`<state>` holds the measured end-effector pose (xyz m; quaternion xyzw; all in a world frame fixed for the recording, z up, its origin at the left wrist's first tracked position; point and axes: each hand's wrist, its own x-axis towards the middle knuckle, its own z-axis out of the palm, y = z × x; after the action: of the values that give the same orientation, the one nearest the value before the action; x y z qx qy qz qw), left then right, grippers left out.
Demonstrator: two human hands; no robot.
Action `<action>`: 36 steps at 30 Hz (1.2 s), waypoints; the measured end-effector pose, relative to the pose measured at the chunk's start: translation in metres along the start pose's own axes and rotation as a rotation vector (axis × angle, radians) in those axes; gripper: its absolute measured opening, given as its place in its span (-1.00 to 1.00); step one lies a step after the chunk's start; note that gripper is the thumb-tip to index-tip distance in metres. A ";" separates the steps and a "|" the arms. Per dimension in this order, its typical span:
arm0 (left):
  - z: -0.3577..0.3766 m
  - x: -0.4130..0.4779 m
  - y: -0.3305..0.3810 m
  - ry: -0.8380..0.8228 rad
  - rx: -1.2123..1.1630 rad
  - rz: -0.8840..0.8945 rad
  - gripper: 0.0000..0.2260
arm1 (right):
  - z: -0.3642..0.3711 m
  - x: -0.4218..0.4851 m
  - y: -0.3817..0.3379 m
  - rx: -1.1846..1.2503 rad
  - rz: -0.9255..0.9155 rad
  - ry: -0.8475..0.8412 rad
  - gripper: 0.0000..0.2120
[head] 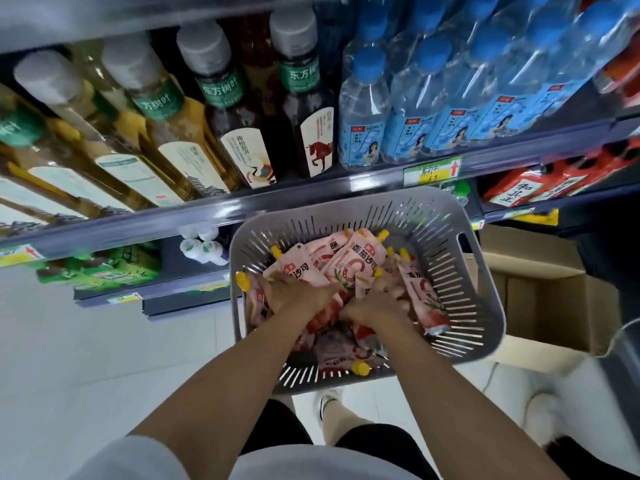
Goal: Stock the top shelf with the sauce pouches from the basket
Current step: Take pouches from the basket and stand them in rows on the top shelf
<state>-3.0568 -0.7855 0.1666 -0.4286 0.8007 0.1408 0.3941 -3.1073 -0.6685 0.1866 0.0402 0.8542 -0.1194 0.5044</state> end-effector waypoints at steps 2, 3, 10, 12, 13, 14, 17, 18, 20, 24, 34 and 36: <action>0.001 0.006 0.002 -0.004 -0.029 -0.017 0.20 | 0.004 0.007 -0.001 -0.023 0.015 0.075 -0.19; 0.000 0.007 0.002 -0.027 -0.047 -0.033 0.22 | 0.005 0.012 0.000 -0.015 0.027 0.094 -0.17; 0.004 0.013 0.003 -0.001 -0.192 0.009 0.22 | -0.010 0.004 0.005 0.259 -0.044 0.110 -0.07; 0.007 0.005 0.003 0.067 -0.250 0.065 0.17 | -0.015 0.004 0.006 0.290 -0.089 0.133 -0.01; 0.008 -0.001 0.004 0.093 -0.284 0.103 0.16 | -0.018 0.004 0.006 0.300 -0.104 0.137 0.00; 0.008 -0.006 0.005 0.101 -0.325 0.150 0.16 | -0.024 0.003 0.006 0.318 -0.116 0.140 -0.01; 0.005 -0.022 0.003 0.142 -0.410 0.348 0.21 | -0.037 0.005 0.012 0.432 -0.161 0.172 -0.08; 0.003 -0.026 0.000 0.177 -0.429 0.407 0.22 | -0.040 0.004 0.014 0.455 -0.169 0.177 -0.08; -0.003 -0.033 -0.006 0.244 -0.470 0.476 0.23 | -0.043 -0.002 0.016 0.462 -0.166 0.183 -0.10; -0.026 -0.053 -0.025 0.403 -0.529 0.521 0.24 | -0.047 -0.026 0.010 0.470 -0.163 0.290 -0.05; -0.080 -0.100 -0.150 0.626 -0.819 0.581 0.21 | -0.005 -0.136 -0.062 0.417 -0.430 0.567 0.03; -0.086 -0.111 -0.189 0.676 -0.909 0.592 0.16 | 0.018 -0.167 -0.082 0.438 -0.539 0.599 0.01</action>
<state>-2.9139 -0.8823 0.3274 -0.3346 0.8258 0.4261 -0.1569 -3.0264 -0.7433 0.3369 -0.0453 0.8970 -0.4073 0.1656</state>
